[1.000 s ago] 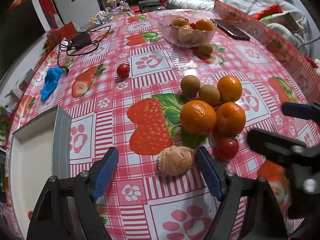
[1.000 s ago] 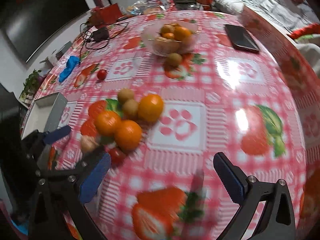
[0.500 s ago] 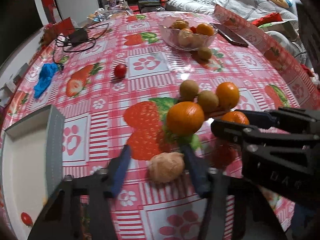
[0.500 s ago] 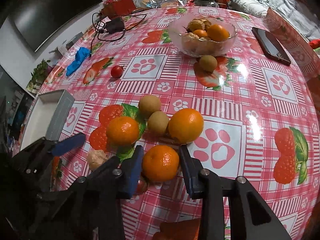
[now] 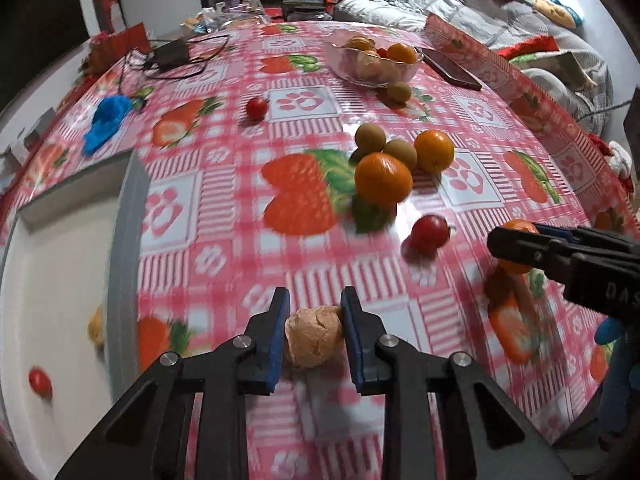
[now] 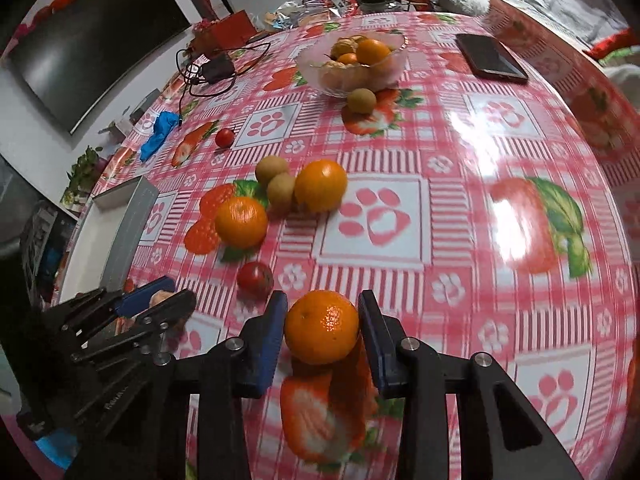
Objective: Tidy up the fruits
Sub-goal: 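Grasp the pinkish round fruit with the left tool while the right tool grasps a tangerine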
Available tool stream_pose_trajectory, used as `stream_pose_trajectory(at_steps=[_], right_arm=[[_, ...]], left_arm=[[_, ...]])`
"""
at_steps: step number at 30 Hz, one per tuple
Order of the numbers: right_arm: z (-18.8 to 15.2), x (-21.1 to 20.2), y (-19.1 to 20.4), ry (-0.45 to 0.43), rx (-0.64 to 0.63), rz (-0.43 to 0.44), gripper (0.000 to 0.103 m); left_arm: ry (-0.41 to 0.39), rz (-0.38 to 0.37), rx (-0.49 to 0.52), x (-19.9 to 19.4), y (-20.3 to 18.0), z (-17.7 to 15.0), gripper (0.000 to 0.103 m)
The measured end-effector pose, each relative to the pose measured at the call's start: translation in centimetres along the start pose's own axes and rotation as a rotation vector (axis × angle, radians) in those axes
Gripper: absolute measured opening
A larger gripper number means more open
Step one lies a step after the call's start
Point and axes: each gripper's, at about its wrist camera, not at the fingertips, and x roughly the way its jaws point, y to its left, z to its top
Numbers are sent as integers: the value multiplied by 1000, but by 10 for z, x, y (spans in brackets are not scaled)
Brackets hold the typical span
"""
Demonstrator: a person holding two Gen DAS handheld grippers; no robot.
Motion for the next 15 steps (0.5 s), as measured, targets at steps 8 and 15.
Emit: stream_pose_trajectory(at_steps=[8, 15], right_arm=[[-19, -12, 1, -3, 17, 2, 38], [-21, -22, 14, -18, -3, -5, 38]], left_arm=[[-44, -19, -27, -35, 7, -15, 29], [-83, -20, -50, -60, 19, -17, 29]])
